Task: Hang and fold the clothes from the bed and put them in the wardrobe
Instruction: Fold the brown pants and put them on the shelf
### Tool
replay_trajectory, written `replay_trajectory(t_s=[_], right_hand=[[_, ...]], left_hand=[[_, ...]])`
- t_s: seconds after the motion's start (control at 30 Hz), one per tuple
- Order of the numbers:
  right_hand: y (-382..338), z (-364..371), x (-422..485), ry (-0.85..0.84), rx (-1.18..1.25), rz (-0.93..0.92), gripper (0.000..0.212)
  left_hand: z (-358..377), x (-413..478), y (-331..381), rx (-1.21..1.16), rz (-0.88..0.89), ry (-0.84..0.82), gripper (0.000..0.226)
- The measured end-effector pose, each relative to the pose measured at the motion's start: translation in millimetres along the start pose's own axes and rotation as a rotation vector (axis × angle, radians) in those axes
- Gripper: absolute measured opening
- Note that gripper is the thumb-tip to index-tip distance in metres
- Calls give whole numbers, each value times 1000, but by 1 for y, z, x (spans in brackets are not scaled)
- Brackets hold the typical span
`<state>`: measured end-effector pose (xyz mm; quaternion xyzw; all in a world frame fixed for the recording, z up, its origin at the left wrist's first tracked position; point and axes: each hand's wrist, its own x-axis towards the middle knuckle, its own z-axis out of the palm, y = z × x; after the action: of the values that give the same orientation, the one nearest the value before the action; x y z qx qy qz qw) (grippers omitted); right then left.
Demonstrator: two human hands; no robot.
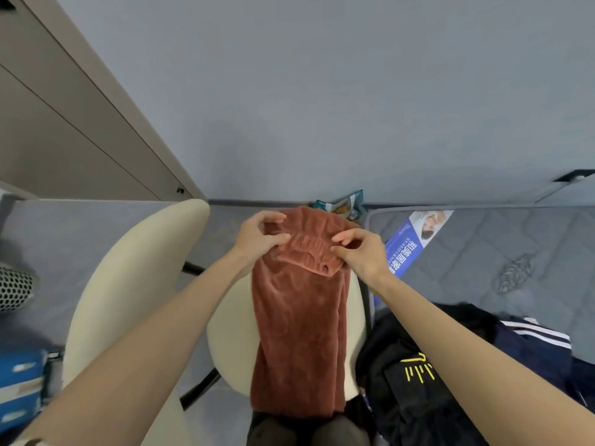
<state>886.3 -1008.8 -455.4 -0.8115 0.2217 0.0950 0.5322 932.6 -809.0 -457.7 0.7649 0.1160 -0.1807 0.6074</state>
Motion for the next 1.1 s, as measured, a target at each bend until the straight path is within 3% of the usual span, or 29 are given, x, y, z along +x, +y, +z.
replay_trajectory(t_s=[0.2,0.37,0.5,0.57,0.63,0.67,0.73,0.8,0.87,1.0,1.1], right_hand=[[54,26,47,-8,-189,-55,37],[108,52,83,-116,-257,-66,52],[136,64,94,-106,-197,-35,43],[139,68,98,93,-50,109,49],[134,70,104,274,144,370,61],[131,69,108,282,253,508,67],[127,60,117,76,546,739,74],[116,49,118,-210,701,856,63],[112,45,119,-279,679,766,57],[112,43,116,-82,625,361,73],[125,48,108,-92,279,232,91]], left_hand=[[22,53,-59,141,43,-50,42],[35,86,-122,295,-18,-41,47],[44,97,-159,280,-139,42,22],[50,100,-166,173,-247,156,20],[55,106,-168,53,-357,217,45],[56,109,-167,0,-394,220,55],[55,113,-161,-82,-455,201,66],[51,111,-151,-163,-473,155,54],[43,105,-141,-202,-420,73,47],[32,98,-133,-134,-307,21,71],[35,93,-140,73,-330,22,98]])
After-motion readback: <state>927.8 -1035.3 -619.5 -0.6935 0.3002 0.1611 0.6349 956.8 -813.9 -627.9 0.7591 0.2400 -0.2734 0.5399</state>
